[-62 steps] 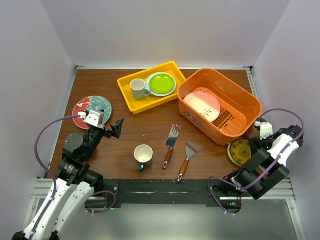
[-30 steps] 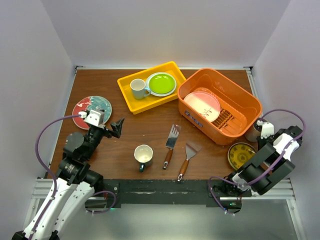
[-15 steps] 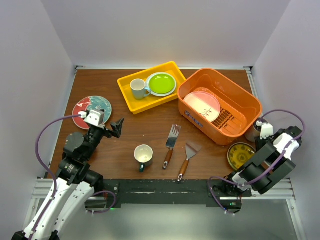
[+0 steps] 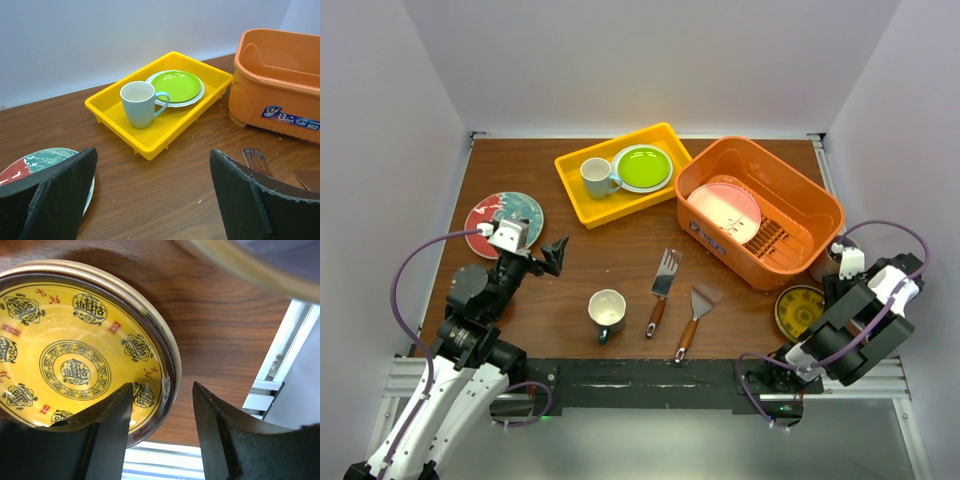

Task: Place the mixed dishes into the plastic bin
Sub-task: Pick up the plate from the corner of the board.

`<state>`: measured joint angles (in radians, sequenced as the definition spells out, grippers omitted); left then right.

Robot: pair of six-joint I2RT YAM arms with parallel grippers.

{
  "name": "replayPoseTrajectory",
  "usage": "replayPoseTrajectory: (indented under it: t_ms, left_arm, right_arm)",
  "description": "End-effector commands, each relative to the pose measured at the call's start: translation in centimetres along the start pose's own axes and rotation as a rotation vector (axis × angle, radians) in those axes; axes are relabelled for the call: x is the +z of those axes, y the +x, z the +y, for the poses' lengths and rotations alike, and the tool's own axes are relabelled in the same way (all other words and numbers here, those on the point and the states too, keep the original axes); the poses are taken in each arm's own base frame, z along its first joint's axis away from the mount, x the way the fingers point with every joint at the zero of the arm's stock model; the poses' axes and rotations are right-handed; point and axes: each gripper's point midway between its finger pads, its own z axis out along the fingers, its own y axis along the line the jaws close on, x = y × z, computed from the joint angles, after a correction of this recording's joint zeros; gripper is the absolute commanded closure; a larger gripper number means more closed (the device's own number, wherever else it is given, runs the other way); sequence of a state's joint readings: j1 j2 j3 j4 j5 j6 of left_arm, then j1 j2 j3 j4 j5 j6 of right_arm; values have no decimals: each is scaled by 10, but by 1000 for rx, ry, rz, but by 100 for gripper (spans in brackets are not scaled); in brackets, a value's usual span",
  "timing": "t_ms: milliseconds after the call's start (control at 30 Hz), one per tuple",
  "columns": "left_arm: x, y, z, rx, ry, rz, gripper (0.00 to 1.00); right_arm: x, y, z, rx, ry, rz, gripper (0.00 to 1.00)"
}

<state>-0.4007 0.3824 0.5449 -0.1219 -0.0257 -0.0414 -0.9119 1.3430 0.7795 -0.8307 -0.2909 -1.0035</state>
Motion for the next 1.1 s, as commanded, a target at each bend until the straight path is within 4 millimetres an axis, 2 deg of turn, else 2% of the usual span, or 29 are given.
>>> replayPoseTrajectory:
  t_ms: [0, 300, 633, 733, 767, 867, 900, 967, 1000, 1067]
  left_arm:
    - [2, -10, -3, -7, 16, -38, 0]
    - [2, -9, -3, -7, 16, -36, 0]
    - [4, -7, -4, -7, 16, -28, 0]
    - [4, -7, -4, -7, 16, -27, 0]
    - [4, -7, -4, -7, 16, -25, 0]
    - [4, -7, -3, -5, 16, -25, 0]
    - [4, -7, -3, -5, 16, -25, 0]
    - [4, -7, -3, -5, 16, -25, 0]
    - [4, -6, -4, -7, 16, -24, 0]
    - [4, -7, -4, -5, 18, -27, 0]
  right_arm:
    - [-1, -7, -1, -3, -8, -28, 42]
    - [1, -6, -1, 4, -18, -21, 33]
    - [11, -5, -2, 20, -45, -14, 34]
    - [14, -4, -1, 25, -56, -12, 38]
    - [14, -4, -1, 25, -57, -11, 44]
    - [16, -3, 0, 28, -57, -11, 54]
    - [16, -3, 0, 28, -58, -12, 61]
    - [15, -4, -1, 30, -53, -15, 67]
    - [13, -6, -3, 27, -46, -21, 73]
    - [8, -9, -4, 22, -31, -32, 79]
